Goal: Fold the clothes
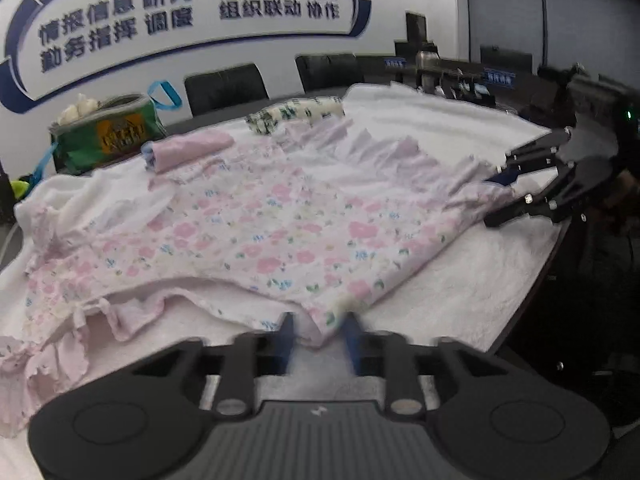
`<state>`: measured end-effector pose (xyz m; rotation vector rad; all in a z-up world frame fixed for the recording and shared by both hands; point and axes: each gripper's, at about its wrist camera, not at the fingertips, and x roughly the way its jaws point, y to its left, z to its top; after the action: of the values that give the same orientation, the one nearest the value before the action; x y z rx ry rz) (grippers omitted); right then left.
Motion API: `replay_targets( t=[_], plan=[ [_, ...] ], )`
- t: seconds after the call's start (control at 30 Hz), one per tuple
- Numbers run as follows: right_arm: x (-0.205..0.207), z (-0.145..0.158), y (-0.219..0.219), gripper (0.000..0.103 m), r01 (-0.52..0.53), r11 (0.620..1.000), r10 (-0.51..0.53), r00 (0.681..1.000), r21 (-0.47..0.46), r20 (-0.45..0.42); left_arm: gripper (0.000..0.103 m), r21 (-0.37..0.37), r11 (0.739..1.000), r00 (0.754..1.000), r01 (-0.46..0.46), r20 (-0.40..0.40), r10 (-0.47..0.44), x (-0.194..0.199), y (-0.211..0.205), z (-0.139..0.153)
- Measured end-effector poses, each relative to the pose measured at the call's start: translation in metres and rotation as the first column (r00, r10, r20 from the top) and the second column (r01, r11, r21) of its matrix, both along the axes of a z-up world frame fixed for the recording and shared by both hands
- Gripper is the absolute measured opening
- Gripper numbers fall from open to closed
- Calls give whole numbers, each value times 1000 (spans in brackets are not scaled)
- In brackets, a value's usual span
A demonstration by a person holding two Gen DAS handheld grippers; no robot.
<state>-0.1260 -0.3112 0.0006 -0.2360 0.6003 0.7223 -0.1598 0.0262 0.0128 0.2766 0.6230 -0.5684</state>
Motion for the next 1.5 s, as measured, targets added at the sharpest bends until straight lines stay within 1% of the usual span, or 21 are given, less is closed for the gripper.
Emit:
replay_targets(
  t=[0.03,0.07,0.13,0.17,0.3,0.43,0.53,0.57,0.67,0.73,0.8,0.87,0.93,0.97,1.1,1.23,1.3,1.4,1.43,1.47,1.5],
  plan=[
    [1,-1,-2,40,6,1000,-6,1000,3,-3,10,-16,1000,1000,-6,-13,6,4,2,4],
    [3,-1,-3,22,15,1000,-14,1000,7,-7,4,-32,999,1000,-13,-26,12,9,4,8],
    [6,1,-5,8,17,1000,-17,1000,21,-17,1,-63,998,998,-26,-53,23,17,8,16],
    [7,4,-3,6,8,1000,-8,1000,26,-9,0,-79,996,997,-33,-66,28,22,10,20],
    [16,22,-1,5,-31,998,30,999,52,28,0,-108,993,997,-51,-64,44,46,16,51],
    [50,49,0,5,-46,997,42,996,55,80,0,-43,996,997,-78,-17,78,95,6,75],
    [98,58,9,5,-12,1000,9,996,28,85,1,21,987,988,-157,-8,157,145,-1,72],
    [115,57,16,6,13,1000,-13,997,8,79,6,38,980,980,-196,-13,196,161,-3,68],
    [169,44,37,16,141,988,-140,990,-59,19,11,79,942,944,-327,-20,329,191,-1,49],
    [188,37,44,41,218,971,-218,976,-98,9,14,38,929,927,-369,-49,371,185,16,47],
    [176,39,34,43,206,976,-203,978,-70,47,26,-42,941,942,-334,-42,333,155,40,50],
    [155,45,21,50,158,987,-156,984,-21,91,44,-86,949,953,-303,3,304,120,59,51],
    [133,46,9,55,75,997,-76,990,16,117,47,-85,961,962,-265,41,269,94,66,48],
    [123,45,5,55,25,999,-27,992,23,121,47,-65,971,972,-229,47,232,87,63,44],
    [95,28,18,55,-79,992,88,991,-96,97,47,40,998,993,-41,114,36,69,42,24],
    [90,7,34,55,-126,969,150,984,-213,101,47,52,997,995,-47,88,43,82,42,19],
    [94,5,32,55,-112,970,136,985,-214,103,47,59,997,996,-51,76,46,88,42,16],
    [105,3,23,54,-88,979,106,991,-183,86,32,68,996,997,-55,56,51,98,42,12],
    [109,3,18,52,-83,984,95,993,-158,72,22,71,996,997,-56,50,53,101,42,11],
    [113,3,13,40,-77,988,86,995,-134,57,9,75,996,998,-58,44,55,104,42,10],
    [117,1,11,33,-70,990,75,996,-121,41,5,78,995,998,-59,37,56,108,42,8]
  ],
)
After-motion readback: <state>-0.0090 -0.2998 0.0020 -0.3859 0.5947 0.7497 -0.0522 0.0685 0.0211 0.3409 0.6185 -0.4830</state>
